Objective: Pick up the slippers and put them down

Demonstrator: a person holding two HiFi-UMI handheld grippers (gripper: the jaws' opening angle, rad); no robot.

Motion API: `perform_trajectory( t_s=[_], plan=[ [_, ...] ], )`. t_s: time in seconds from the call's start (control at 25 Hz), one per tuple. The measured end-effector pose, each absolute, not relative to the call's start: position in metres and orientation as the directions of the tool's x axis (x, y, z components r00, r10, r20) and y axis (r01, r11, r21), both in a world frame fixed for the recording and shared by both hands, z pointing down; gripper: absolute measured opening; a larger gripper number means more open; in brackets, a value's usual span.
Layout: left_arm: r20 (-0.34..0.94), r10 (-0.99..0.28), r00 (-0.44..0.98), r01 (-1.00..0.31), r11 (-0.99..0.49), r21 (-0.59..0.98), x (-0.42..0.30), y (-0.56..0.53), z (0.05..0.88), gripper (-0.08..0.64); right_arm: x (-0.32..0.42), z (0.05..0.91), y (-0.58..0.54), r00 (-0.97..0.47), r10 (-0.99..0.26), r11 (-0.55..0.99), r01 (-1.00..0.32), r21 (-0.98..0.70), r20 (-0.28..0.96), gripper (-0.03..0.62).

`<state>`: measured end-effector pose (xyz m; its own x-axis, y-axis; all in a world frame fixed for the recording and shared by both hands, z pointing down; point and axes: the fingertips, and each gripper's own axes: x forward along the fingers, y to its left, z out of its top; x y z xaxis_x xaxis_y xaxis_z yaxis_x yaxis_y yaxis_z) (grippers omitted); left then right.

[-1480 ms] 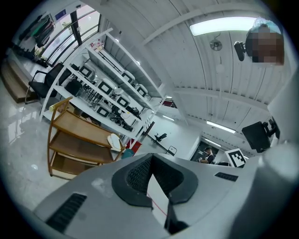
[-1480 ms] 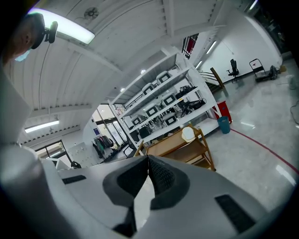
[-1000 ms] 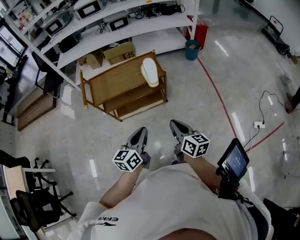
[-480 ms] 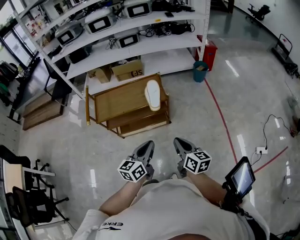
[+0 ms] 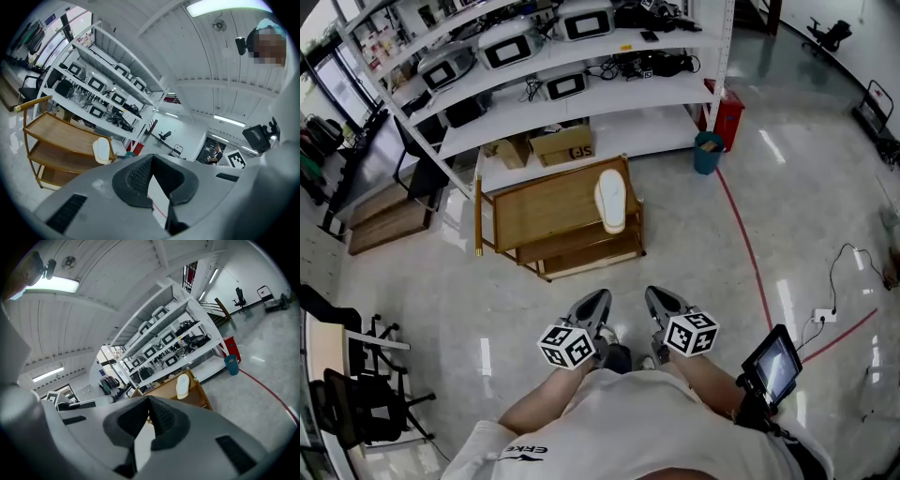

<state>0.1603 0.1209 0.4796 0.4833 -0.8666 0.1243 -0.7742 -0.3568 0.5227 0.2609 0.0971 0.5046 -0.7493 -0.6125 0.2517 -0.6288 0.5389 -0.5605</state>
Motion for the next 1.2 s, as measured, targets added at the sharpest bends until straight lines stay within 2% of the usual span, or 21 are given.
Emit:
perform_trajectory(
  t_s=[0.72,1.2],
  plan=[
    [0.101,-0.853,0.511,-0.751,-0.387,0.535,0.066,0.0,0.474,0.003,0.18,0.511,-0.023,-0.741,-0.605,0.54,-0.65,-0.534,0.291,0.006],
    [0.104,-0.839,0.533,-0.733,-0.397,0.552,0.013,-0.045,0.486,0.003,0.143,0.524,-0.078,-0.679,-0.654,0.481,-0.713,-0.51,0.333,0.006]
  ],
)
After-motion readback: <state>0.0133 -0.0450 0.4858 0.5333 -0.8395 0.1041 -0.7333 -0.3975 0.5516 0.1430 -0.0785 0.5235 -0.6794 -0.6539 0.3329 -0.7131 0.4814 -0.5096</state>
